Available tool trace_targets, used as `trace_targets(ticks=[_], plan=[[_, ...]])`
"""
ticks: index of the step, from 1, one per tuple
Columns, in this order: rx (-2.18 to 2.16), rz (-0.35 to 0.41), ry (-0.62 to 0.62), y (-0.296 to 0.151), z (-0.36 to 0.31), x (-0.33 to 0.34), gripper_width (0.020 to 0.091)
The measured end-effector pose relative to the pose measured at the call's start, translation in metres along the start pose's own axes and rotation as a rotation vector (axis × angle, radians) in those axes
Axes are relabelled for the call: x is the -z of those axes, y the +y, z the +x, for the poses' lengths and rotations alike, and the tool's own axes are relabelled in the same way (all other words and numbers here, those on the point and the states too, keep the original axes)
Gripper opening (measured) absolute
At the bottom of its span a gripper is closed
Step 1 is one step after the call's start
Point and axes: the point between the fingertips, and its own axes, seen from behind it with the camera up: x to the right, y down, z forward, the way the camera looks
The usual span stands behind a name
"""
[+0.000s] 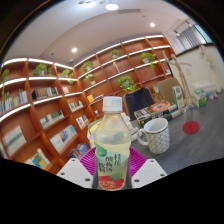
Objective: Pour water
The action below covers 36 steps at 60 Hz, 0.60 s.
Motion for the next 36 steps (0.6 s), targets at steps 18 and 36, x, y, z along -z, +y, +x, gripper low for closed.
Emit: trace_targets(ticks=[18, 36], plan=[[-0.880, 0.051, -0.157, -0.040, -0.024, -0.059, 0.0382], [-1.425, 0.109, -0.259, -0.084, -0.009, -0.072, 0.0381]])
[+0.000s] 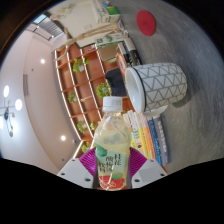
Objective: Pour water
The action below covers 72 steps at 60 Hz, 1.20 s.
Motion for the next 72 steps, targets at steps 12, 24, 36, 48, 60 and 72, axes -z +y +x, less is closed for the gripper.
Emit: trace_targets(ticks=[12, 24, 36, 48, 60, 72], plan=[[-0.200, 0.014, -0.043, -0.008, -0.006, 0.001, 0.0383], [-0.027, -0.023, 0.018, 0.001, 0.002, 0.004, 0.0399], [0.499, -0.028, 0.067, -0.002, -0.026, 0.020, 0.0398], [1.248, 0.032, 0.155, -0.039, -0.083, 0.025, 0.0400], [1.735, 0.219, 0.331, -0.114, -0.131, 0.038, 0.0398], [1.795, 0.310, 0.496, -0.201, -0.124, 0.053, 0.0409]])
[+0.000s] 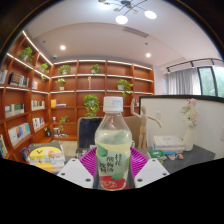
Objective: Pour water
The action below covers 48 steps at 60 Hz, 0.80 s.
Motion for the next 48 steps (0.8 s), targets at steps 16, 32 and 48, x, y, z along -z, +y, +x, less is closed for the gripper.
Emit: trace_targets(ticks=[16, 32, 48], plan=[[-0.013, -0.101, 0.083, 0.094, 0.061, -0.046, 0.0410], [-0.006, -0.111, 0.090, 0.136, 0.066, -0.059, 0.0410], [-0.036, -0.092, 0.087, 0.137, 0.067, -0.057, 0.0504]])
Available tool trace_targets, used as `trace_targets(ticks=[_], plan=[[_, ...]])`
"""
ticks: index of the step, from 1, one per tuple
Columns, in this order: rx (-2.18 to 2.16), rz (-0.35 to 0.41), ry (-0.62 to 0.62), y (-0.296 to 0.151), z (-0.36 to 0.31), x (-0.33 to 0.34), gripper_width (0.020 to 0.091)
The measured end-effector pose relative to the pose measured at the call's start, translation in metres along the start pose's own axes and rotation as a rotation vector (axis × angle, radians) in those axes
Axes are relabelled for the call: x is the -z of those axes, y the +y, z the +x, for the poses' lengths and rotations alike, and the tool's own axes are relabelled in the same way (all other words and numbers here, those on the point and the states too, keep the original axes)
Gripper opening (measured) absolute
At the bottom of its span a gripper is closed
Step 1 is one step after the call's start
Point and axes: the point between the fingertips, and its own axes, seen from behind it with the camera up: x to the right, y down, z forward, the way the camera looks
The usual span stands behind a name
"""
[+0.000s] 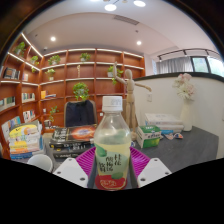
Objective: Pour water
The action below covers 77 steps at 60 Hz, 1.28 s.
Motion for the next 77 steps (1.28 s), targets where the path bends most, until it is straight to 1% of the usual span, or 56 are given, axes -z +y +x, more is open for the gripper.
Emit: trace_targets(ticks=[1, 2, 6, 8, 9, 13, 22, 30, 33, 37, 43, 51, 63, 77], plan=[[-0.007, -0.006, -0.001, 0.001, 0.000, 0.001, 0.0530], [-0.016, -0.011, -0.004, 0.002, 0.001, 0.003, 0.0573], [-0.052, -0.028, -0.034, 0.007, -0.004, 0.010, 0.0791], [-0.066, -0.033, -0.051, 0.009, -0.006, 0.015, 0.0838], [-0.072, -0.035, -0.057, 0.009, -0.007, 0.020, 0.0846], [-0.081, -0.032, -0.083, 0.010, -0.010, 0.038, 0.0830], [-0.049, -0.051, -0.174, 0.019, -0.024, 0.097, 0.0836], [0.012, -0.086, -0.191, 0.026, -0.017, 0.152, 0.0834], [0.037, -0.088, -0.212, 0.025, -0.017, 0.169, 0.0828], [0.043, -0.112, -0.237, 0.027, -0.016, 0.190, 0.0825], [0.045, -0.110, -0.260, 0.022, -0.014, 0.216, 0.0823], [0.078, -0.118, -0.249, 0.022, -0.005, 0.237, 0.0822], [0.079, -0.137, -0.266, 0.030, 0.000, 0.258, 0.0827], [0.092, -0.133, -0.254, 0.034, 0.010, 0.261, 0.0823]])
